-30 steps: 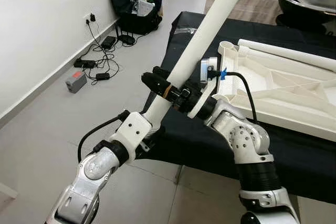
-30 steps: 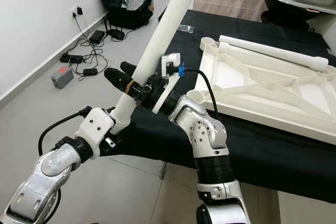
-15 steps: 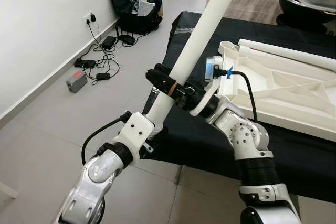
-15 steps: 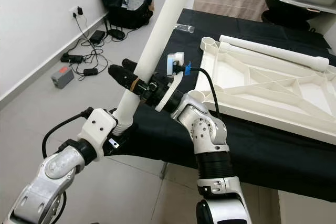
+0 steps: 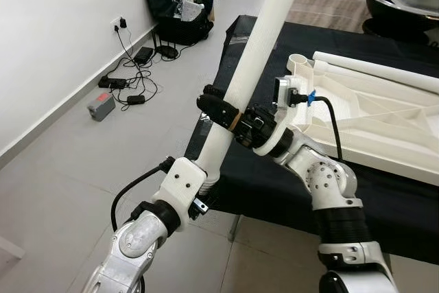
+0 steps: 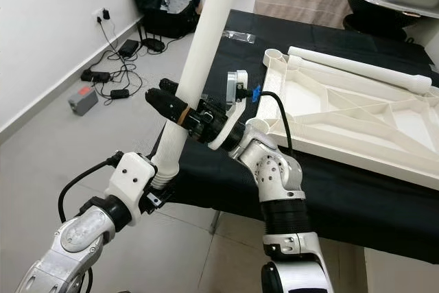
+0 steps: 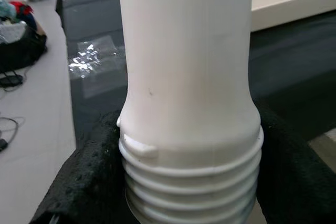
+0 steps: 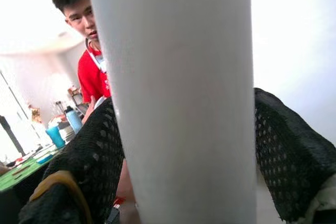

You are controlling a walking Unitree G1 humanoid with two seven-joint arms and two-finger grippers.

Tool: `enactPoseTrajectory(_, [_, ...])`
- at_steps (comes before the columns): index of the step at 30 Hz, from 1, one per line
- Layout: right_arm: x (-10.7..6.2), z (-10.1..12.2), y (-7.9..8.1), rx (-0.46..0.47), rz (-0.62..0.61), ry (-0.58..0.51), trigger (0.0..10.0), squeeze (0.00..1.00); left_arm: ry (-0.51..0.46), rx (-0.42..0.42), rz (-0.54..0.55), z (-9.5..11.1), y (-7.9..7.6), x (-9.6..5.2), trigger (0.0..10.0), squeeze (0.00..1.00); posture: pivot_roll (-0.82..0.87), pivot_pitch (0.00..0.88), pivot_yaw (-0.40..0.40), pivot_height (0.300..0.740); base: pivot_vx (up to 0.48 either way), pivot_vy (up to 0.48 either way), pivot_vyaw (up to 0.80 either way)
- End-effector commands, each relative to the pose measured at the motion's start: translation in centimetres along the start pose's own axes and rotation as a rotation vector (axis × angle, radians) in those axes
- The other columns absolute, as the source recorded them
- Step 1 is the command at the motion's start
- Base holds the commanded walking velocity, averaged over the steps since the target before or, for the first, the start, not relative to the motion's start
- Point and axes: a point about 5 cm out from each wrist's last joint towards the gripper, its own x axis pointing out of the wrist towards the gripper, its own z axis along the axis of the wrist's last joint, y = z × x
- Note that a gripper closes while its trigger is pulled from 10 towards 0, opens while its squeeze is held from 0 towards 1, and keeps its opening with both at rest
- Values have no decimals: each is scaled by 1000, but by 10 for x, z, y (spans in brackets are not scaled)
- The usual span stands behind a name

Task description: Building children table

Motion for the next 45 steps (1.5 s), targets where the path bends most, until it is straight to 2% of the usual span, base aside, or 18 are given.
enactPoseTrajectory(1, [9, -4, 7, -4, 57, 24, 10000, 0, -6, -13, -104, 2, -16, 1, 10000, 0, 101, 125, -76, 740, 0, 0, 0])
enactPoseTrajectory(7, [7, -8, 3, -105, 42, 111, 10000, 0, 19, -82, -131, 1, -19, -7, 10000, 0, 101, 127, -74, 740, 0, 0, 0])
enactPoseTrajectory(11, [6, -8, 3, -116, 48, 126, 10000, 0, 14, -120, -140, 2, -21, -9, 10000, 0, 101, 128, -75, 740, 0, 0, 0])
enactPoseTrajectory(14, [4, -9, 3, -136, 52, 155, 10000, 0, 23, -133, -189, 1, -26, -13, 10000, 0, 99, 129, -73, 740, 0, 0, 0])
enactPoseTrajectory(32, [-7, -18, 8, -90, 104, 252, 10000, 0, 117, -145, -274, -12, -30, -30, 10000, 0, 99, 124, -72, 740, 0, 0, 0])
enactPoseTrajectory(38, [-7, -21, 10, -84, 118, 267, 10000, 0, 128, -140, -277, -14, -30, -32, 10000, 0, 98, 121, -72, 740, 0, 0, 0])
enactPoseTrajectory(39, [-8, -21, 11, -76, 128, 270, 745, 0, 133, -136, -279, -15, -29, -32, 10000, 0, 96, 121, -74, 740, 0, 0, 0])
enactPoseTrajectory(41, [-9, -21, 12, -70, 135, 269, 745, 0, 136, -135, -281, -15, -29, -33, 10000, 0, 97, 119, -75, 740, 0, 0, 0])
enactPoseTrajectory(42, [-9, -21, 12, -62, 135, 270, 0, 0, 135, -138, -273, -15, -28, -33, 10000, 0, 96, 119, -74, 740, 0, 0, 0])
enactPoseTrajectory(45, [-10, -21, 13, -60, 134, 271, 0, 0, 136, -138, -268, -15, -27, -32, 10000, 0, 96, 117, -75, 740, 0, 0, 0])
